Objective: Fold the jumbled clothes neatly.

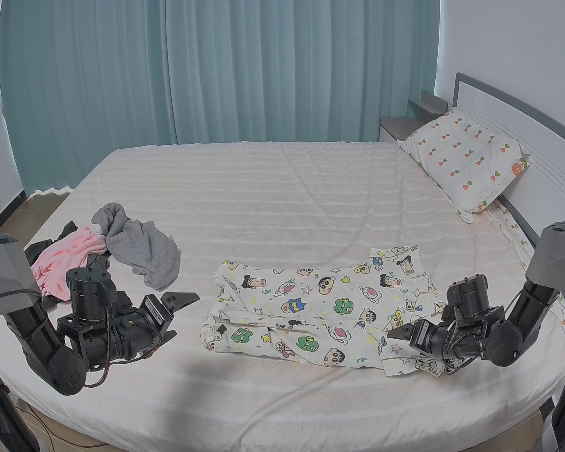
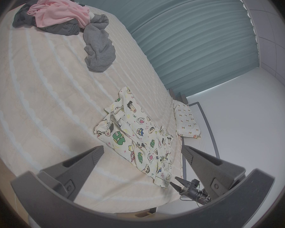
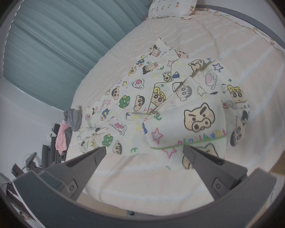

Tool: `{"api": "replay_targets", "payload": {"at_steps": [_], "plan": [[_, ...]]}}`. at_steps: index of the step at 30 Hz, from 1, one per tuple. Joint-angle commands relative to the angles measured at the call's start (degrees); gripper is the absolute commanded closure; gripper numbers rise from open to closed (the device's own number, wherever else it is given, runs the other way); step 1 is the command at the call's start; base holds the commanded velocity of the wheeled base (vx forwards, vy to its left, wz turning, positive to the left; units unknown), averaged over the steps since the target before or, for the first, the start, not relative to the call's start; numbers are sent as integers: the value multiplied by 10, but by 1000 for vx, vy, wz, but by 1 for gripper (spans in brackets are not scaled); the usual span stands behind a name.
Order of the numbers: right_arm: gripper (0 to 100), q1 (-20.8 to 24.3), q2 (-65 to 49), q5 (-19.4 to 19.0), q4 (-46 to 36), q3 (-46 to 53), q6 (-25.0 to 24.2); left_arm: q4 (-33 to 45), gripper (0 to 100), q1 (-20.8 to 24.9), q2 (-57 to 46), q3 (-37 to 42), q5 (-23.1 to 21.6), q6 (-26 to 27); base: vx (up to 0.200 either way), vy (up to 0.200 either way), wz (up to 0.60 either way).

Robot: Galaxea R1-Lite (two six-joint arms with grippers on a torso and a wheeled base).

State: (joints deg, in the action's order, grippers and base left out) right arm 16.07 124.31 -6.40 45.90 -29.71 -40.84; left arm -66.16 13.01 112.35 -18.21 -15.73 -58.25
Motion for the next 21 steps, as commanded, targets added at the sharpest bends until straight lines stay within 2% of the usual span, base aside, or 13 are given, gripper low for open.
{"api": "replay_targets", "payload": {"at_steps": [1, 6, 12, 21], "plan": [[0, -25, 66, -2, -5, -31, 22, 0, 0, 0, 0, 0, 0, 0, 0, 0, 0], [0, -27, 64, 5, -54, -46, 48, 0, 0, 0, 0, 1, 0, 0, 0, 0, 0], [0, -33, 49, 5, -70, -53, 48, 0, 0, 2, 0, 1, 0, 0, 0, 0, 0], [0, -20, -120, -3, -69, 24, 18, 0, 0, 9, -16, 6, -4, -1, 0, 0, 0]]}}
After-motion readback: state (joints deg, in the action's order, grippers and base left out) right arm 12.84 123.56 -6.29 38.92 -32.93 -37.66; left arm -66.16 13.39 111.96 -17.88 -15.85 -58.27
